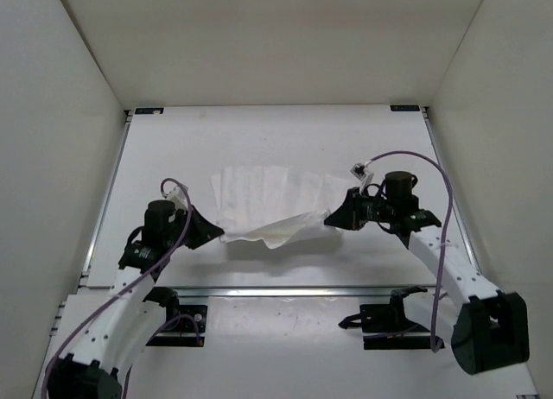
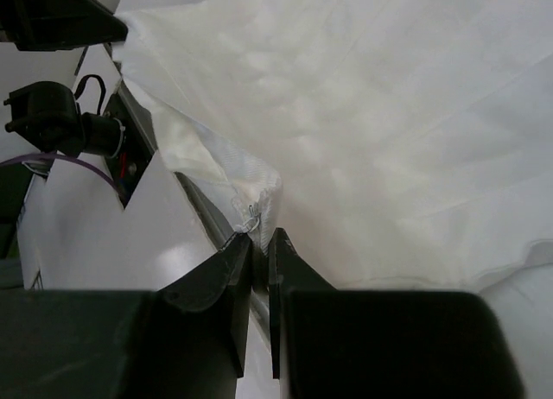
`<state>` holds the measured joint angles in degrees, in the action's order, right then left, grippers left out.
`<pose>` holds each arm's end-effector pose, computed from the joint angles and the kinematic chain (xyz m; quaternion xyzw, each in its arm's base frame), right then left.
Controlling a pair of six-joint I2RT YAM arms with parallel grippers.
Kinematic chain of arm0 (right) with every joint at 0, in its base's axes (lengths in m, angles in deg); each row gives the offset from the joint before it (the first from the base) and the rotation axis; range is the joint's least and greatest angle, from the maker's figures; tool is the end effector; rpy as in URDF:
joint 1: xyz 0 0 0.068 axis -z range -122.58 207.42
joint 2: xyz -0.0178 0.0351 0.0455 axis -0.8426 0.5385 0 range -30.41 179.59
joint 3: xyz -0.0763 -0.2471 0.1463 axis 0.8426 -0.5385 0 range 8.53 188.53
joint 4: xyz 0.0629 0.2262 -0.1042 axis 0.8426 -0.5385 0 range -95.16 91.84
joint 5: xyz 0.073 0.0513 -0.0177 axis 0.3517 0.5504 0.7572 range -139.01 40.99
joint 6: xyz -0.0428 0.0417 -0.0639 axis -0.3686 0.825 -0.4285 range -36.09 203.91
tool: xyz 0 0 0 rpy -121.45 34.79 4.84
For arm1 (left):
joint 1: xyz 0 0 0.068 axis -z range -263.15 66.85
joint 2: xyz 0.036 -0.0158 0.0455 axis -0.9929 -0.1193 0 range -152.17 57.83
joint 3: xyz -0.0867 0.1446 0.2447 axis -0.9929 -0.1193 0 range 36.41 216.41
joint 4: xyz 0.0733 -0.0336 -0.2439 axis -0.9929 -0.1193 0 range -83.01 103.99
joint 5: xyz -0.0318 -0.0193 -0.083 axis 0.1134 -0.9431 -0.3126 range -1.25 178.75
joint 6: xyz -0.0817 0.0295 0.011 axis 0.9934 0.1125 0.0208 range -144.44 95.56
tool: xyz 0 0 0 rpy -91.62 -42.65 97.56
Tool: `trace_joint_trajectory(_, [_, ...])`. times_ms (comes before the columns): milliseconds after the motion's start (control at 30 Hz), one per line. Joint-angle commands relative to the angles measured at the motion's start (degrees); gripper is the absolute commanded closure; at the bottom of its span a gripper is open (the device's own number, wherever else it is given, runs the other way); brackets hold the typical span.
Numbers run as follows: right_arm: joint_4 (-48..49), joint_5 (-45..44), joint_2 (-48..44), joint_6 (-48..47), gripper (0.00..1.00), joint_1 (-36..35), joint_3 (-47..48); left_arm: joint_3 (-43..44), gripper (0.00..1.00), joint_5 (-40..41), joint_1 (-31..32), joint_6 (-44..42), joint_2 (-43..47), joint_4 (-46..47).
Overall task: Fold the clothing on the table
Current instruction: Fold the skirt
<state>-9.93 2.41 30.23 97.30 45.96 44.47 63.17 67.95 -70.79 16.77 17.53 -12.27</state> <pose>0.2035 0.1031 0.2469 -0.1818 0.8077 0.4656 0.3129 0.1501 -0.0611 0.2088 -0.1478 0.8816 -0.3340 0.2989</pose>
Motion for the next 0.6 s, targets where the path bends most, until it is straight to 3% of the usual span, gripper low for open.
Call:
trace_joint_trajectory(0, [-6.9, -4.7, -8.8, 0.6, 1.0, -0.1, -1.2, -0.6, 1.0, 2.3, 1.2, 0.9, 8.1, -3.2])
trace_joint_trajectory(133, [-10.6, -3.6, -16.0, -1.2, 1.0, 1.5, 0.0, 3.2, 1.0, 4.5, 1.9, 1.1, 11.0, -6.4])
trace_joint_trajectory(267, [-8.0, 6.2, -9.7, -2.1, 1.0, 6.6, 6.8, 14.8, 1.0, 0.8, 0.4, -1.6, -0.2, -2.3])
trace_joint_trajectory(433, [-10.9, -2.9, -9.3, -5.2, 1.0, -1.4, 23.3, 32.2, 1.0, 3.8, 1.4, -2.5, -5.1, -3.8])
trace_joint_trajectory(567, [-13.8, -0.4, -10.0, -5.2, 1.0, -0.9, 31.3, 43.1, 1.0, 3.6, 0.5, -3.4, -6.4, -7.5])
